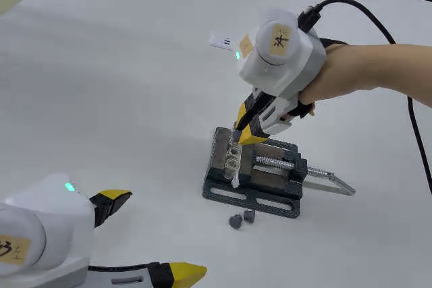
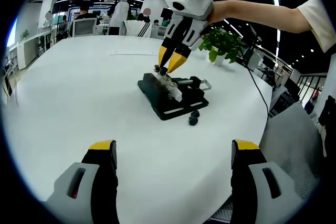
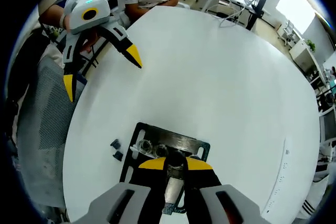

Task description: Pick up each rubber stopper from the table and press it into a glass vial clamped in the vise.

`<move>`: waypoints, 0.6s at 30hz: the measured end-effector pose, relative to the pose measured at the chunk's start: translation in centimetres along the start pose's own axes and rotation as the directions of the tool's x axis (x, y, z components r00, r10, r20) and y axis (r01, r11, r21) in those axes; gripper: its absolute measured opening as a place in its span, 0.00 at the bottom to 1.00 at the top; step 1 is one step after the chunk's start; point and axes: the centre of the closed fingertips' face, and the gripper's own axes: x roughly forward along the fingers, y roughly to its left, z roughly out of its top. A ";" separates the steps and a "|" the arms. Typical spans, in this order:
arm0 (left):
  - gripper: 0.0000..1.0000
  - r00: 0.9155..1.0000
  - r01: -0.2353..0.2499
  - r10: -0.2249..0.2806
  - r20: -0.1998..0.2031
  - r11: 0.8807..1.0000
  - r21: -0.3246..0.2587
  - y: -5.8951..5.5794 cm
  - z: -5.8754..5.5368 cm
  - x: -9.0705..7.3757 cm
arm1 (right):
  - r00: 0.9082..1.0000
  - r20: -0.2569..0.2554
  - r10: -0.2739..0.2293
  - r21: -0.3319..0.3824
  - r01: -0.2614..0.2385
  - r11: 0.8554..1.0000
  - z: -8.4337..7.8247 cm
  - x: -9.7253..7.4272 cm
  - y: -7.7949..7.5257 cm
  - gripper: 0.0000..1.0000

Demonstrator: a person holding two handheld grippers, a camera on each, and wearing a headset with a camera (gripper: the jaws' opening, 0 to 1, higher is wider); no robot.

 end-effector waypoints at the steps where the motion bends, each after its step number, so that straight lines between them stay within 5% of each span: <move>1: 0.89 1.000 0.001 -0.001 0.000 1.000 0.000 0.0 0.0 0.0 | 1.000 0.000 -0.002 0.001 0.002 1.000 0.0 0.0 0.0 0.07; 18: 0.89 1.000 0.002 -0.002 -0.003 1.000 -0.003 0.0 -0.1 0.0 | 1.000 0.013 -0.013 -0.016 0.014 1.000 0.3 0.2 -0.1 0.10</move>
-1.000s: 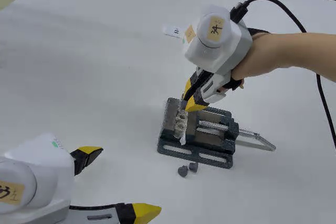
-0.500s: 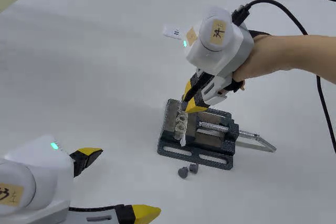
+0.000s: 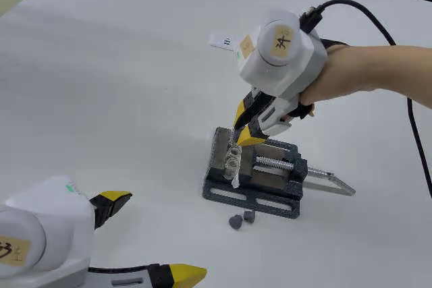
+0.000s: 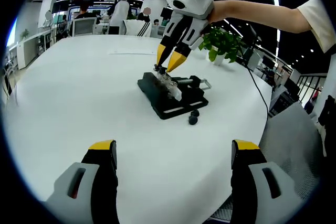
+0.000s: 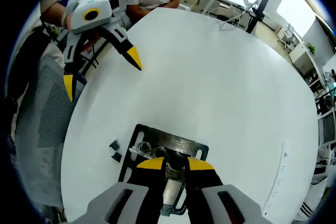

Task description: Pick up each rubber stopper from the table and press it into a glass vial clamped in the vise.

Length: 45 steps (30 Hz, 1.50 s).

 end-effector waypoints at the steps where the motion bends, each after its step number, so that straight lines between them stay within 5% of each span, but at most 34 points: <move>1: 0.89 1.000 -0.001 0.001 0.000 1.000 0.000 0.0 0.0 0.0 | 1.000 -0.002 0.003 0.002 -0.003 1.000 0.0 0.0 0.1 0.10; 28: 0.89 1.000 0.004 -0.004 -0.007 1.000 -0.005 -0.2 -0.4 0.2 | 0.999 0.018 0.039 -0.002 -0.039 0.999 -0.5 -0.1 0.0 0.07; 36: 0.89 1.000 0.007 -0.007 -0.007 1.000 -0.006 0.0 -0.5 0.2 | 0.999 -0.030 -0.014 -0.071 0.011 0.997 -0.3 0.1 0.1 0.06; 45: 0.89 1.000 0.011 -0.011 -0.004 1.000 -0.004 -0.1 -0.4 0.3 | 0.999 -0.030 -0.018 -0.051 0.016 0.999 -0.3 0.0 -0.1 0.07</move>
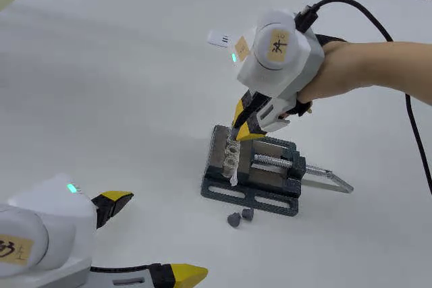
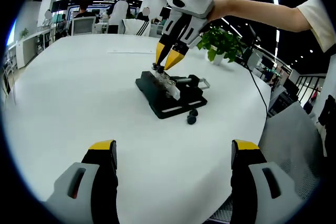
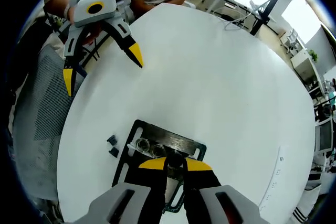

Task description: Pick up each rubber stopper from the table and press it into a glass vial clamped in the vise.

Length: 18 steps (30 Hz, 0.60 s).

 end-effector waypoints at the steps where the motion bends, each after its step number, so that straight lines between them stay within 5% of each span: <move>1: 0.89 1.000 -0.001 0.001 0.000 1.000 0.000 0.0 0.0 0.0 | 1.000 0.001 0.000 0.001 0.000 1.000 0.0 0.0 0.0 0.07; 11: 0.89 1.000 -0.005 0.005 0.000 1.000 -0.001 0.1 0.0 -0.2 | 0.999 0.051 0.010 0.036 -0.012 0.999 0.4 -1.3 -0.2 0.13; 18: 0.89 1.000 -0.003 0.003 0.001 1.000 0.002 0.1 0.3 0.0 | 0.997 0.066 0.035 0.085 -0.040 0.996 0.0 -1.7 -0.6 0.02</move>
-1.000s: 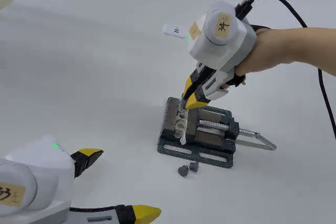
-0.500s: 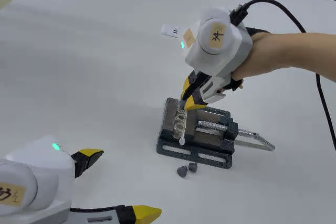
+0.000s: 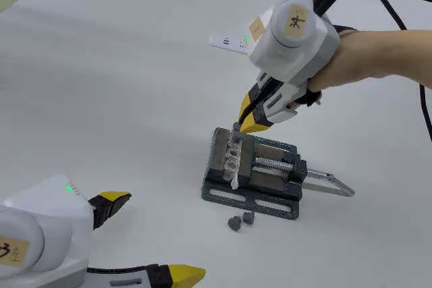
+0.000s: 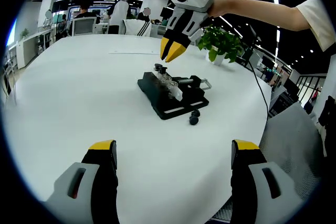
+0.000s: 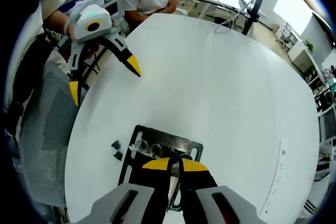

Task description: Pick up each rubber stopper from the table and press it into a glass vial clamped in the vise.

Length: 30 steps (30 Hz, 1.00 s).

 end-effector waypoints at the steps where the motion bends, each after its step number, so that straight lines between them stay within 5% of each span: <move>1: 0.89 1.000 0.001 -0.001 -0.001 1.000 -0.001 0.0 0.0 0.0 | 1.000 -0.007 0.013 -0.003 -0.013 1.000 -0.1 0.1 0.1 0.02; 30: 0.89 1.000 -0.005 0.004 -0.020 1.000 -0.021 0.4 -0.9 0.2 | 0.994 0.004 0.105 0.016 -0.105 0.994 0.1 1.0 1.2 0.00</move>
